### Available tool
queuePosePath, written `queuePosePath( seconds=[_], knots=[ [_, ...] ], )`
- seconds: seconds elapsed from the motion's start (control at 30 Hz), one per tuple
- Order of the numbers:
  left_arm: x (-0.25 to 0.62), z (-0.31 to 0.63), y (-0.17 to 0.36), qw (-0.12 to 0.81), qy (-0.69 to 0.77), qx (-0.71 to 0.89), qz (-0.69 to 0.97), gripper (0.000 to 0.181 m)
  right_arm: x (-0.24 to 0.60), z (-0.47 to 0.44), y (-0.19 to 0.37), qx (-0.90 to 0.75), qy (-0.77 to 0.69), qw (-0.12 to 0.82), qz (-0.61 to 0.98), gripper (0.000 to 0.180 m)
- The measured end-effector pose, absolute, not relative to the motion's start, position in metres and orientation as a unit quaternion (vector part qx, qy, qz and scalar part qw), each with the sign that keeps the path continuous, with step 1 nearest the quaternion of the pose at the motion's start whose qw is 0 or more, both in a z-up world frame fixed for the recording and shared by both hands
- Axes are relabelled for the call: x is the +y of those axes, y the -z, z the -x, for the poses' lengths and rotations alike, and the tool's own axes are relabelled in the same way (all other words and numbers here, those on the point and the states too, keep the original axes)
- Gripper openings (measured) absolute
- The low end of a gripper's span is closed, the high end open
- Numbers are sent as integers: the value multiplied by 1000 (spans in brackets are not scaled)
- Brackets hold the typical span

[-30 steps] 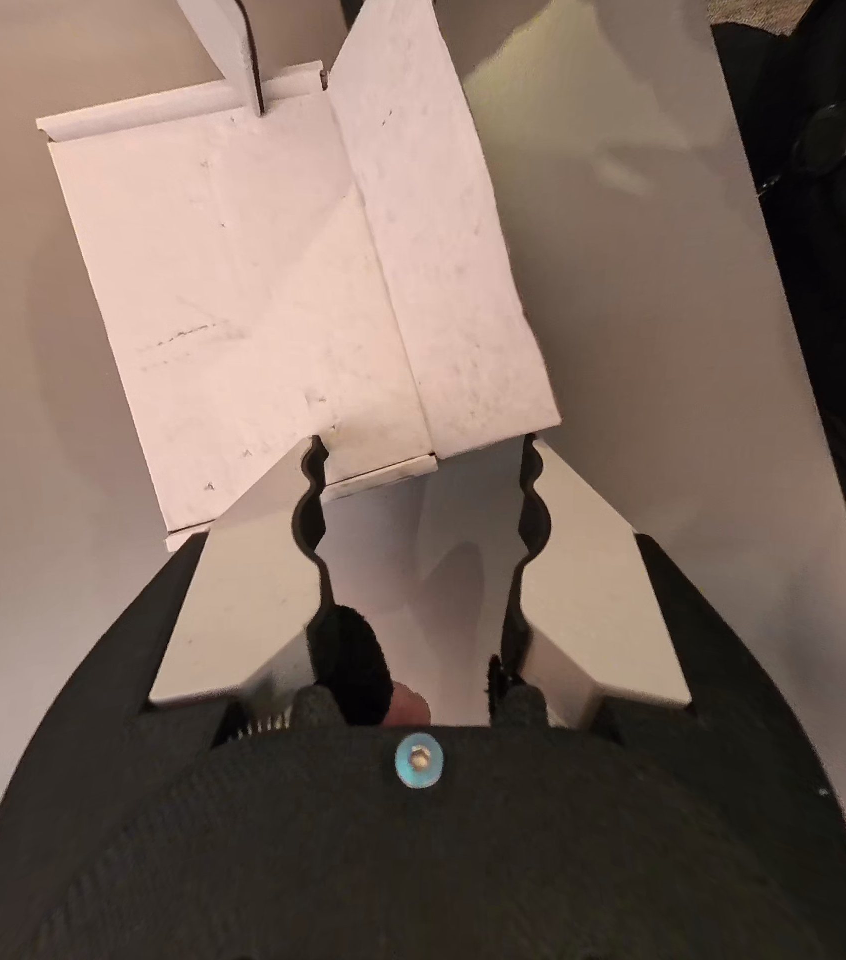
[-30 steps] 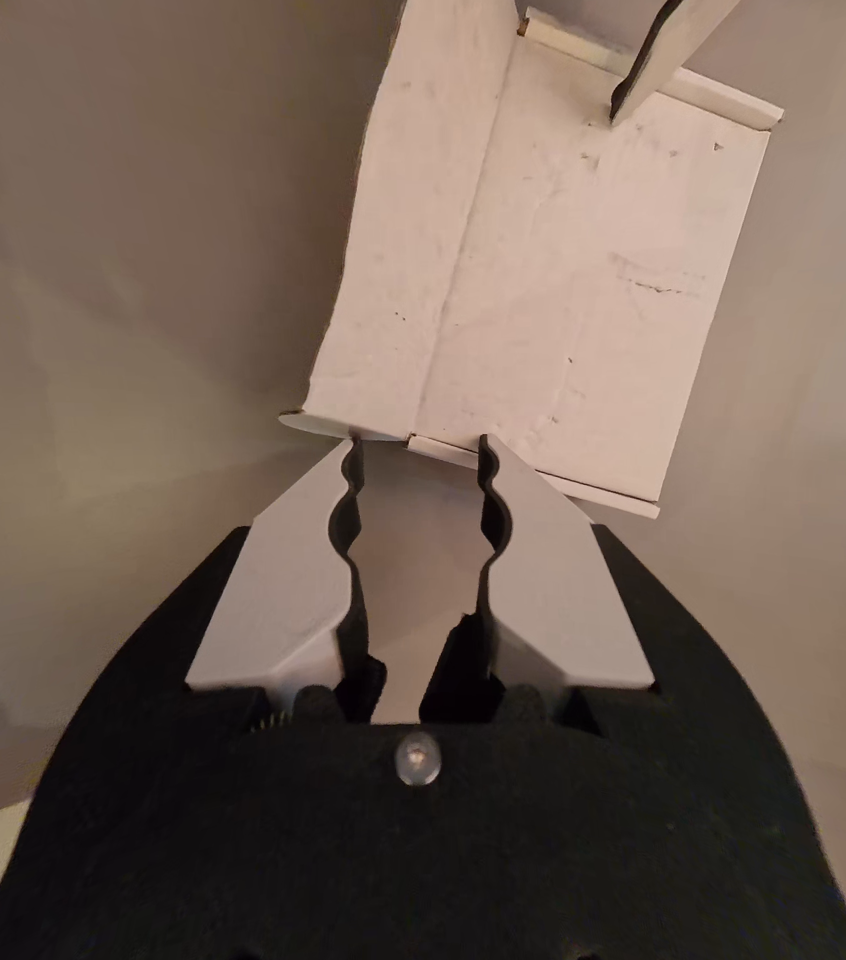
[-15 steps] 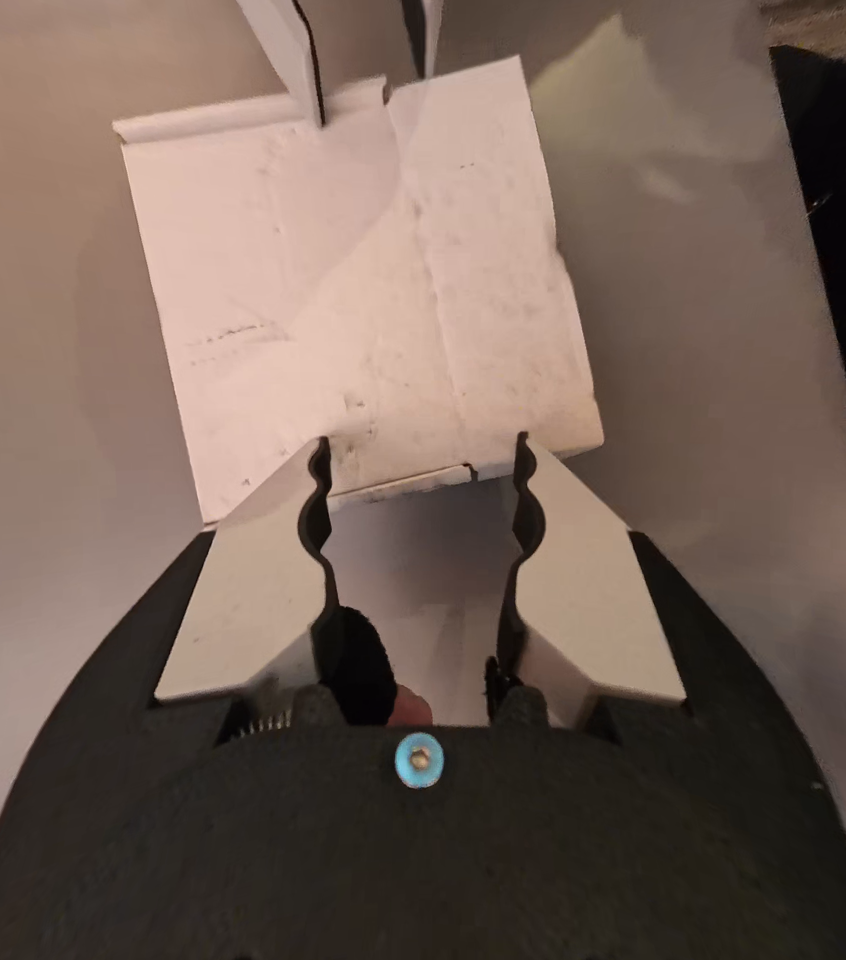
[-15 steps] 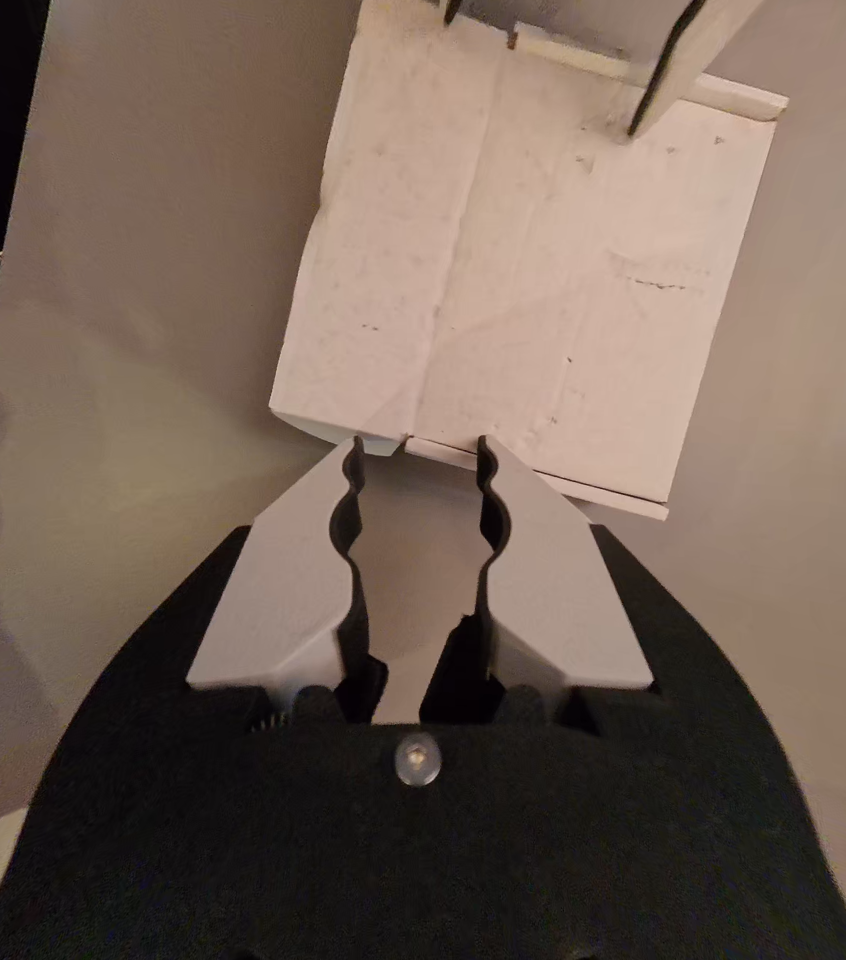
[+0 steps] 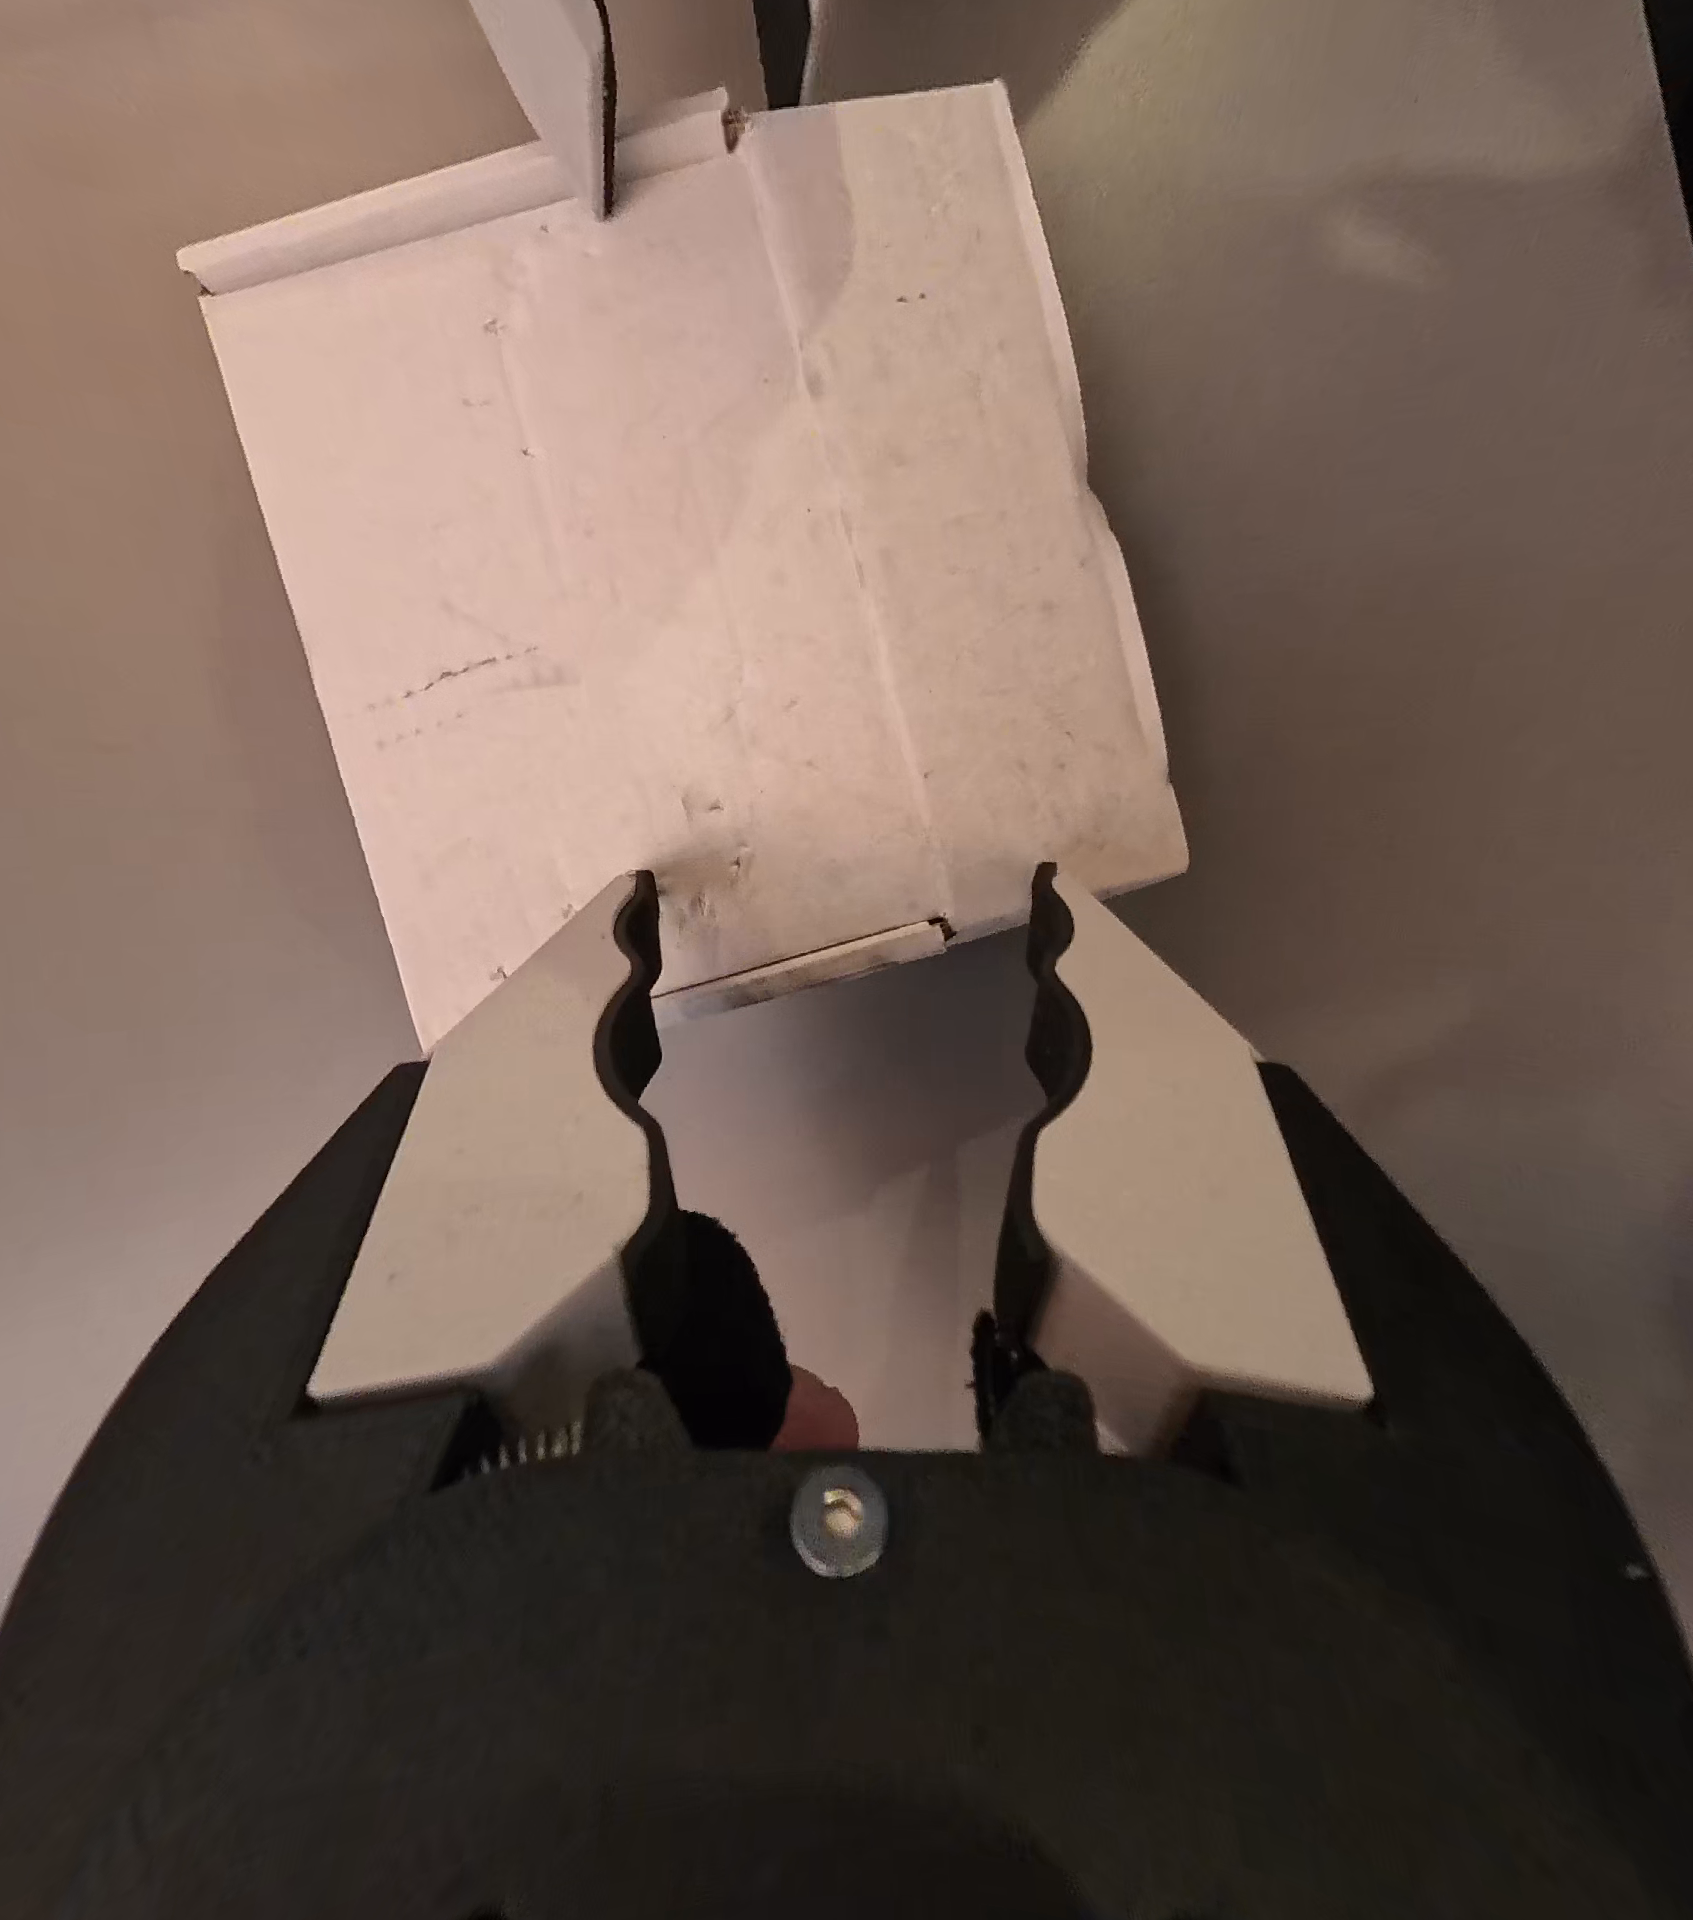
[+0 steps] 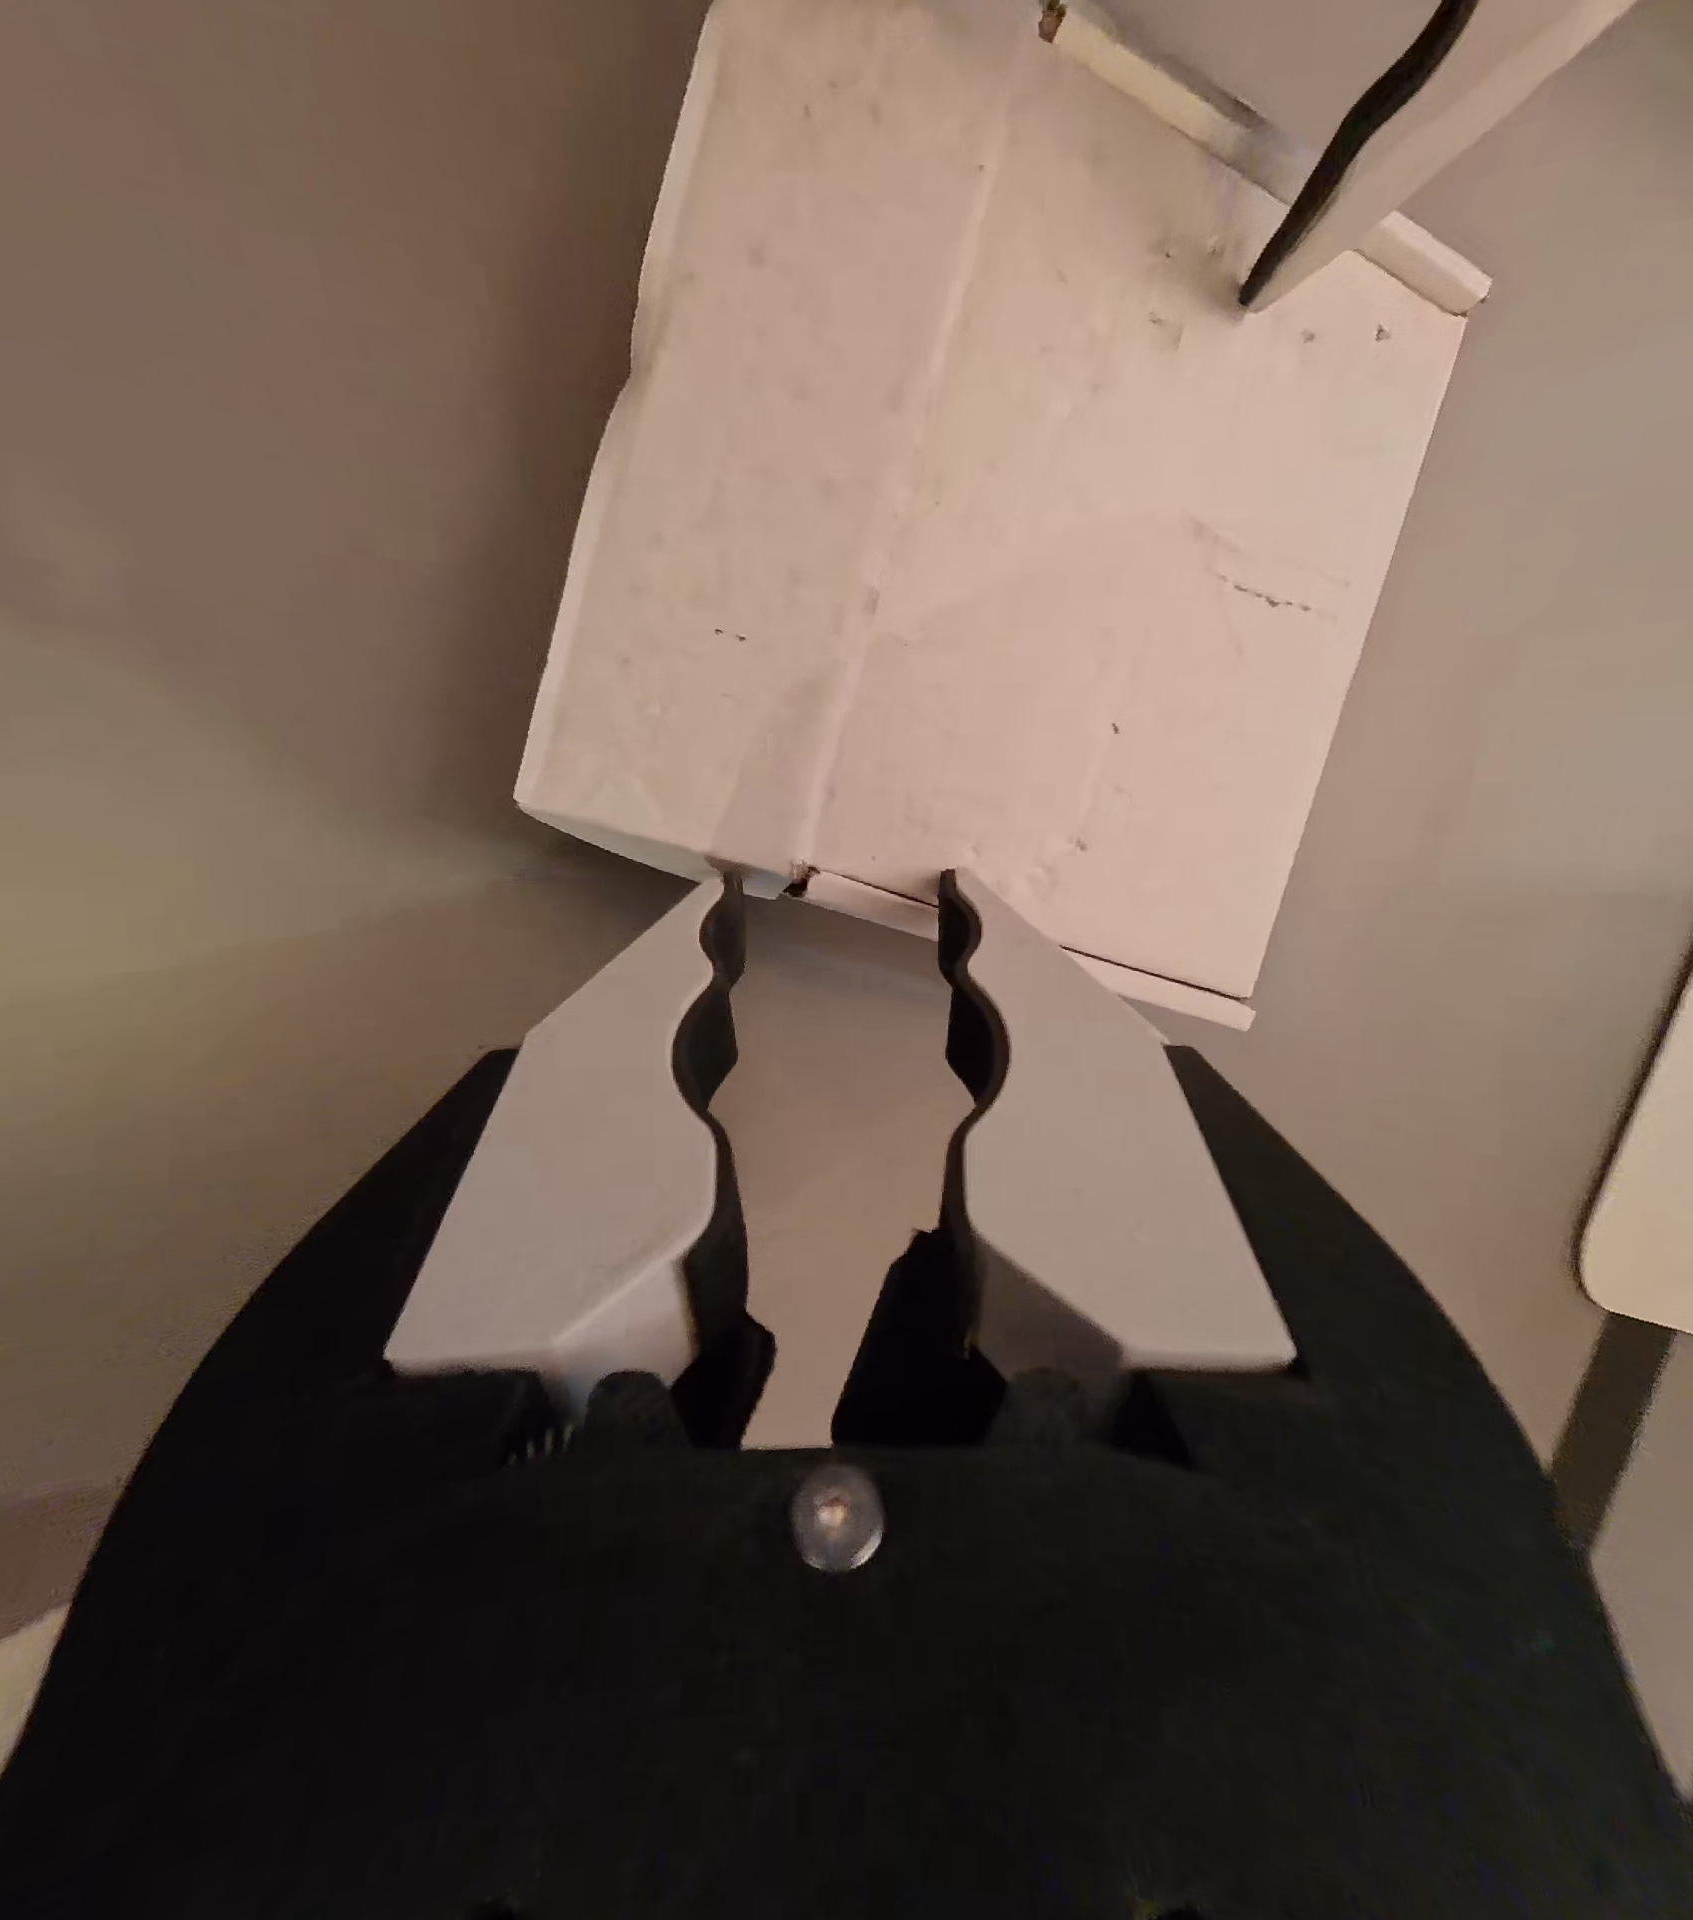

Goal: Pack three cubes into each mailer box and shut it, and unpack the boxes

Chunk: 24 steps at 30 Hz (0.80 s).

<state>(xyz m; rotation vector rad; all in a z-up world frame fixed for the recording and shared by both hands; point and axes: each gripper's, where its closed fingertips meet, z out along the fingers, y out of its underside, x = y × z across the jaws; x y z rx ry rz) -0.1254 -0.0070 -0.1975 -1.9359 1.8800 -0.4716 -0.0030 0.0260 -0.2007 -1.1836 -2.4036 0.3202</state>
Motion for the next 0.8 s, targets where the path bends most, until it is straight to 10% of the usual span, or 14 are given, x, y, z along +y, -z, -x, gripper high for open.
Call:
queuePosePath(
  seconds=[0.03, 0.8],
  knots=[
    [-7, 126, 197, 196, 167, 674, 692, 70, 26, 3, 201, -870, -108, 224, 426, 36],
    [-7, 124, 198, 209, 159, 679, 686, 70, 27, 4, 202, -863, -102, 242, 432, 35]
  ],
)
